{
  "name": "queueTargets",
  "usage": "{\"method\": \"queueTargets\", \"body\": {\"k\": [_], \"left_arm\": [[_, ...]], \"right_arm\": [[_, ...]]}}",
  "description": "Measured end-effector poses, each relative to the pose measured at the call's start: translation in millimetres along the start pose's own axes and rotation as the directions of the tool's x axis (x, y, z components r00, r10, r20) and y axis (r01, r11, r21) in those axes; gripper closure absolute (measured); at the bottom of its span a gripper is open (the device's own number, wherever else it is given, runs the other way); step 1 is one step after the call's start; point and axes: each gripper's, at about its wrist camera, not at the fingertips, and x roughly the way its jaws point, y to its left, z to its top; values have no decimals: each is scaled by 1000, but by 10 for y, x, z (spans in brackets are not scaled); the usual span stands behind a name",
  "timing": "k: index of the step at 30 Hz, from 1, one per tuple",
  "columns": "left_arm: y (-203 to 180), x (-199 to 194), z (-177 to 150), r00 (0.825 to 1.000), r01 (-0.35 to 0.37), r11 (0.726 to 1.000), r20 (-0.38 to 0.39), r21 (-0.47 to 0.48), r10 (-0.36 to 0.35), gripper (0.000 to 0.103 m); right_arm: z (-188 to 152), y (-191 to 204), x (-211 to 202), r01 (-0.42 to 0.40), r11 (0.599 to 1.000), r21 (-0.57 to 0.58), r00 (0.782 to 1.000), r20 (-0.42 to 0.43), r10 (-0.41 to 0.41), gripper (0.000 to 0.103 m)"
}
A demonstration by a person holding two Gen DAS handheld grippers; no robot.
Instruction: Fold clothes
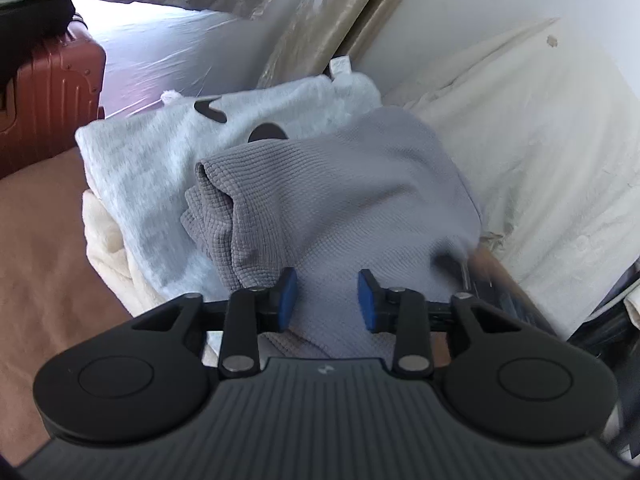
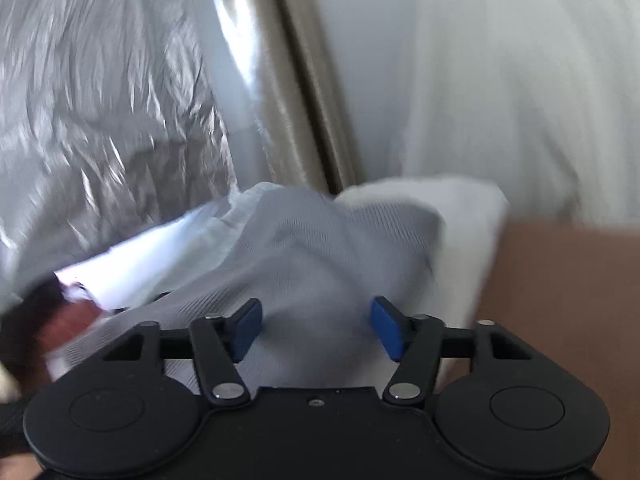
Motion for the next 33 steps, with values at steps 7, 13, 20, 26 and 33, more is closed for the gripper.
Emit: {"method": "queueTargets", "body": {"k": [7, 13, 20, 26, 33], "left_arm": [[-276, -249, -127, 998, -59, 990, -22, 128, 62, 32], [-530, -332, -281, 997, -21, 986, -64, 166, 32, 27], [-984, -712, -505, 978, -166, 936, -69, 312, 196, 15], [-1139, -1051, -713, 985, -156, 927, -20, 342, 173, 8], [-1007, -1055, -1083, 971, -141, 926, -132, 351, 198, 8]], "right_arm": [[-310, -247, -1086, 24, 994, 106, 999, 46, -29, 36], [-280, -391, -1508, 114, 986, 123, 992, 35, -119, 36], [-212, -475, -1754, 180, 976, 122, 979, -121, -166, 34], [-168, -403, -1934, 223, 972, 73, 963, -174, -208, 24], [-249, -291, -2080, 277, 961, -22, 939, -203, -276, 22]]}}
